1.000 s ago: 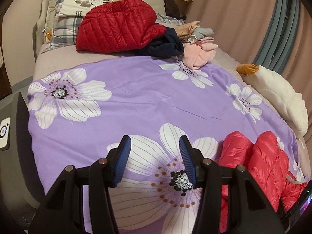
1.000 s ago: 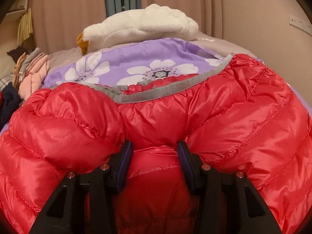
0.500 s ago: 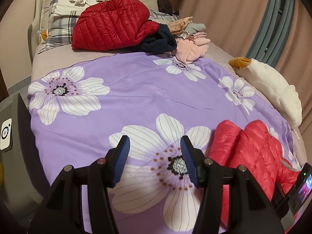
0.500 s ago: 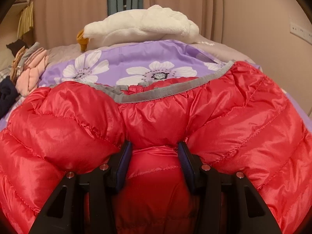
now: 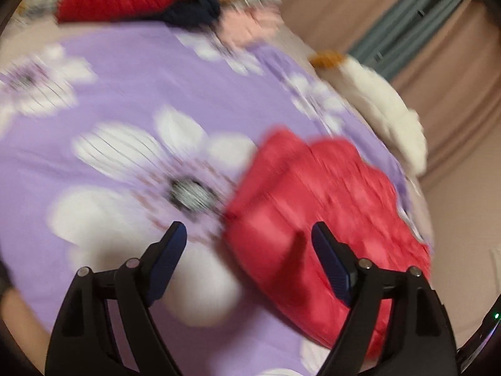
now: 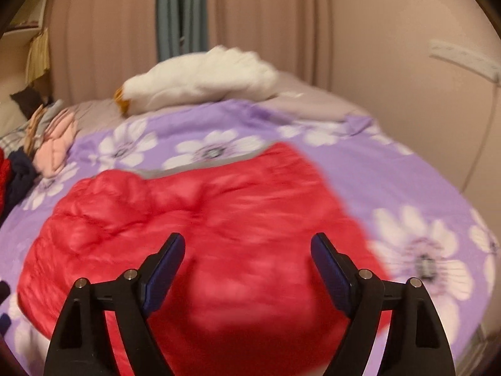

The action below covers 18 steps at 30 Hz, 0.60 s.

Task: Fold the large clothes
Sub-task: 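Grasp the jacket hem with the right tool and fold it over the bundle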

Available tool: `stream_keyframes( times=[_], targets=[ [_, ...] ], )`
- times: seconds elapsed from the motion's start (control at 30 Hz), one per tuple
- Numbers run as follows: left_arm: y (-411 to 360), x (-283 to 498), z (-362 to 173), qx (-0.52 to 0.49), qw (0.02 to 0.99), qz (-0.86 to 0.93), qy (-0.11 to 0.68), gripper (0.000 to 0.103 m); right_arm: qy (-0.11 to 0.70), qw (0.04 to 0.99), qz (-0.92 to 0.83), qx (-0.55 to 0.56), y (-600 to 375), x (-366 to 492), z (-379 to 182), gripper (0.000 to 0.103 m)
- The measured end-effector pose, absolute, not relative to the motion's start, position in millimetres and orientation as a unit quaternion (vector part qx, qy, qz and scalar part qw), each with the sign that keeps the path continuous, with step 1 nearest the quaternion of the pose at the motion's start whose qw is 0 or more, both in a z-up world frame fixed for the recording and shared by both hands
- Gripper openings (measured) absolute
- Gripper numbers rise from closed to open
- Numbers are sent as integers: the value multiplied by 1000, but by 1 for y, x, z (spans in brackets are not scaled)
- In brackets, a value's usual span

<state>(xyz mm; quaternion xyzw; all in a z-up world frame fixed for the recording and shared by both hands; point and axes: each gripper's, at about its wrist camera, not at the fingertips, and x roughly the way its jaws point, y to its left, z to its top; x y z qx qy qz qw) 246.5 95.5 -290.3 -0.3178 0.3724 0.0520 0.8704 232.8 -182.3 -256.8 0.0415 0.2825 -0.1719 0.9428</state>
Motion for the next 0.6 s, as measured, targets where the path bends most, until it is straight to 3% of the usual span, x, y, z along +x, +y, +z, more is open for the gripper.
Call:
stream_keyframes(
  times=[0.13,0.27,0.33,0.4,0.5,0.6],
  targets=[
    [63,284,-322,-326,837,-4,439,83,295,932,-210,20,-207,210,-259,84],
    [55,306,-330,-376,829,-21,414,85,313,918,-242,14,-229,194,-272,84],
    [55,315,-331,-404,817,-30,410,73,325,911,-253,22,-242,191,-280,84],
    [47,321,-322,-375,834,-22,403,52,341,903,-259,46,-254,192,-287,84],
    [29,316,-300,-295,873,16,388,39,339,901,-245,119,-273,187,-291,84],
    [-2,303,-276,-177,917,60,351,33,336,897,-245,151,-280,187,-292,84]
  ],
)
